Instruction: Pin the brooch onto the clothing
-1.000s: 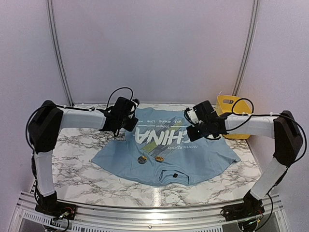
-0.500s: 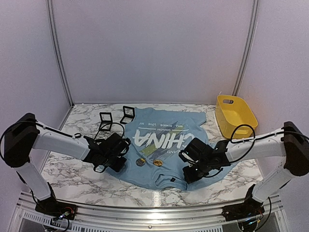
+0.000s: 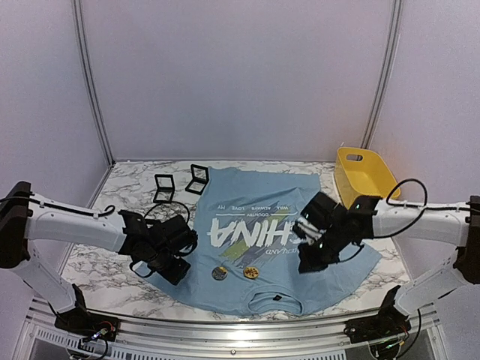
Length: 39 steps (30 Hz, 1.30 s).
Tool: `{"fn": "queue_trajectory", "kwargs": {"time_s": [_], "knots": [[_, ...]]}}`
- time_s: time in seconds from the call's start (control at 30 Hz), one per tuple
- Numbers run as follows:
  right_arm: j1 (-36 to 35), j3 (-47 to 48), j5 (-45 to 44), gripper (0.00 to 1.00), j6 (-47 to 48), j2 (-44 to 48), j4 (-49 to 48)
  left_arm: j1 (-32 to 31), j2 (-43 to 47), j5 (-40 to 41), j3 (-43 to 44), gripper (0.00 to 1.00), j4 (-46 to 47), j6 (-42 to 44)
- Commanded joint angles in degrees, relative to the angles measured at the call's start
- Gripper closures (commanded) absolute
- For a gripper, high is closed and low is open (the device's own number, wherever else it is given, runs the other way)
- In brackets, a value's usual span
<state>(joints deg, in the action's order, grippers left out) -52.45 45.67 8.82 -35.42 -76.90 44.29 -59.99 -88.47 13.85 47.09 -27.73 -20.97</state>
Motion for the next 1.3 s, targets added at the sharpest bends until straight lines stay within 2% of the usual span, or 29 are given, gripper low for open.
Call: {"fn": "queue_trajectory", "kwargs": {"time_s": [0.0,0.1,0.2,0.33,0.4,0.53,0.7,0.9,1.1,1.17,1.27], "knots": [[15.9,14.5,-4.8,1.0,10.2,0.2,0.0,7.0,2.3,-1.1,14.1,0.38,-7.1,7.9],[25.2,21.8,-7.8,1.0,17.4,-5.9,-9.2,16.7,-4.2,-3.0,23.1,0.39,-1.4,12.0],[31.6,31.1,-11.6,1.0,22.1,-17.1,-17.3,22.5,-16.2,-2.3,36.7,0.42,1.0,16.0],[36.6,46.0,-13.3,1.0,27.2,-34.0,-20.3,25.6,-33.7,2.7,58.1,0.45,1.7,22.6],[38.0,53.0,-12.8,1.0,29.1,-41.5,-19.6,26.0,-42.1,7.9,68.2,0.46,1.8,26.0],[39.9,63.5,-12.7,1.0,30.9,-53.4,-17.4,26.1,-54.7,12.4,83.9,0.46,3.8,34.1],[41.1,67.8,-13.9,1.0,31.2,-60.4,-15.6,25.4,-60.0,13.3,85.9,0.46,17.2,43.0],[42.2,71.8,-12.7,1.0,30.8,-66.5,-13.0,24.6,-65.1,15.3,84.9,0.44,23.2,52.0],[43.2,91.6,-9.4,1.0,30.2,-78.6,-5.9,24.9,-67.8,18.2,82.0,0.44,27.1,55.6],[43.3,95.7,-7.2,1.0,29.4,-81.0,-7.2,25.6,-68.8,19.0,82.1,0.44,29.2,55.4],[43.9,96.1,-5.3,1.0,27.5,-81.4,-13.3,27.0,-70.1,20.7,82.5,0.44,30.7,56.1]]}}
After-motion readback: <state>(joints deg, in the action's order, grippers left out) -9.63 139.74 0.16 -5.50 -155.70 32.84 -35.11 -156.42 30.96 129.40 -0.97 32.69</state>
